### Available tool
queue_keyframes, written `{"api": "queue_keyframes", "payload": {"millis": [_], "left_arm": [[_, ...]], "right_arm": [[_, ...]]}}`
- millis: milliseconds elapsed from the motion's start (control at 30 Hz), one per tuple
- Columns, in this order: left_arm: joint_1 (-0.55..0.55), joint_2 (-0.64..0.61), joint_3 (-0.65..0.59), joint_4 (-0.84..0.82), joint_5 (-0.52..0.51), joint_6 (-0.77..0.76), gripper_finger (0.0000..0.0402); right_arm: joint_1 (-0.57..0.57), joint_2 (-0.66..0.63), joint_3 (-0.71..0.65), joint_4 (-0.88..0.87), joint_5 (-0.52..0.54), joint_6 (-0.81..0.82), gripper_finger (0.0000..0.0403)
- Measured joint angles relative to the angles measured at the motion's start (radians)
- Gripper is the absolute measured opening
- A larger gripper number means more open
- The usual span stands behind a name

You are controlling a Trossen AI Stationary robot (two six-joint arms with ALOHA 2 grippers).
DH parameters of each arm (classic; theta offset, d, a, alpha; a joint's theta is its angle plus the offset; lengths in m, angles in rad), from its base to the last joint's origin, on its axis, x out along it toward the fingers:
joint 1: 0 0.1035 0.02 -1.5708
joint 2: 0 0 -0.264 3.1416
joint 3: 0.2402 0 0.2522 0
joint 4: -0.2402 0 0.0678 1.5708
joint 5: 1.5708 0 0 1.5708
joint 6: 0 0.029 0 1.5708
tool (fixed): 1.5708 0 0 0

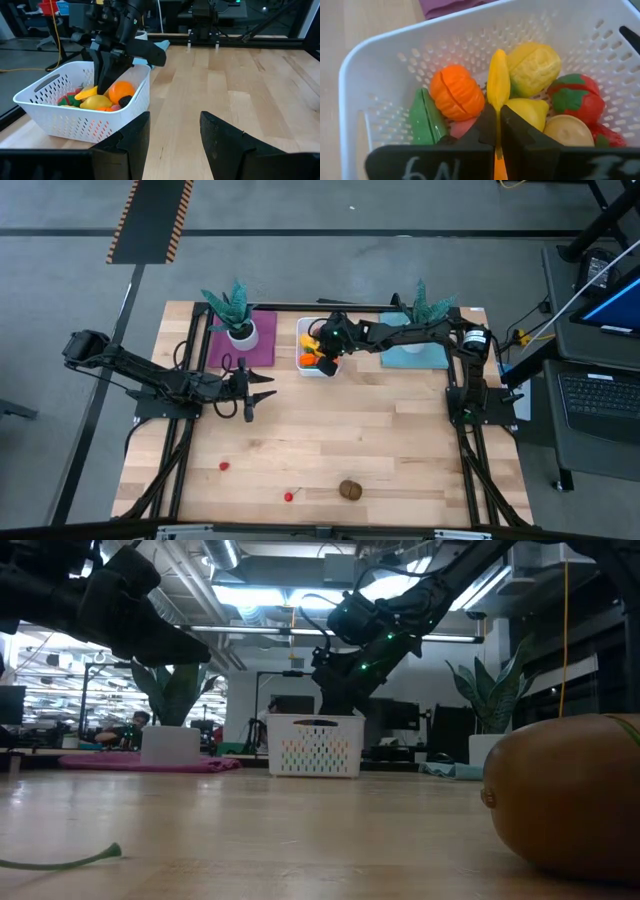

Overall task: Pick and placing Produce into tupperware
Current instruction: Put the yellow zucchini into the white bin, then put the red raspberry into the white bin

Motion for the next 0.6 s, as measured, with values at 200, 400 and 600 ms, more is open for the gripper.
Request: {"api": "queue_keyframes", "payload": {"millis": [200, 400, 600], "left_arm": [[0.0, 0.0, 0.0, 0.0, 0.0, 0.0, 0.0165], [0.0, 0.0, 0.0, 0.0, 0.0, 0.0, 0.0165], [0.0, 0.0, 0.0, 0.0, 0.0, 0.0, 0.0165]], "right_arm": [[0.0, 0.0, 0.0, -0.001, 0.0, -0.003, 0.0013], [-0.003, 0.0, 0.0, -0.001, 0.0, -0.001, 0.0049], [-0.003, 0.0, 0.0, 0.005, 0.0, 0.001, 0.0097]]}}
